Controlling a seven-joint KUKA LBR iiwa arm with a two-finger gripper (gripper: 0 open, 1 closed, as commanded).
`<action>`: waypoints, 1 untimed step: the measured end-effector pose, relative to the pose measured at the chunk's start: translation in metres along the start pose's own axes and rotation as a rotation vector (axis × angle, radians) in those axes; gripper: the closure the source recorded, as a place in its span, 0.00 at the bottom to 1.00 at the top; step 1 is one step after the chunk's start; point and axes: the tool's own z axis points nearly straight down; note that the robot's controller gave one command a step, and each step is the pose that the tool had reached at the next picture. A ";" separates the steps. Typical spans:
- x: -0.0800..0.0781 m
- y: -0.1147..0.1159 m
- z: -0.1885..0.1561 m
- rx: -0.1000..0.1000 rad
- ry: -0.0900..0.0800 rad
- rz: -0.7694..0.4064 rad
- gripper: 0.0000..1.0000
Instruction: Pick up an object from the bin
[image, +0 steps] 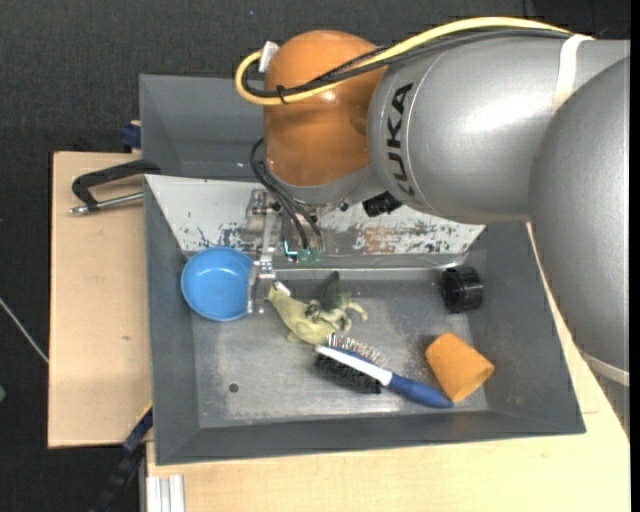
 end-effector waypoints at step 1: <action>0.030 -0.023 0.133 -0.002 -0.007 -0.028 0.00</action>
Offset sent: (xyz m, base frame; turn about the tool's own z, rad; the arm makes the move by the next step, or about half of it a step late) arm -0.0305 -0.0247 -0.1311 -0.0268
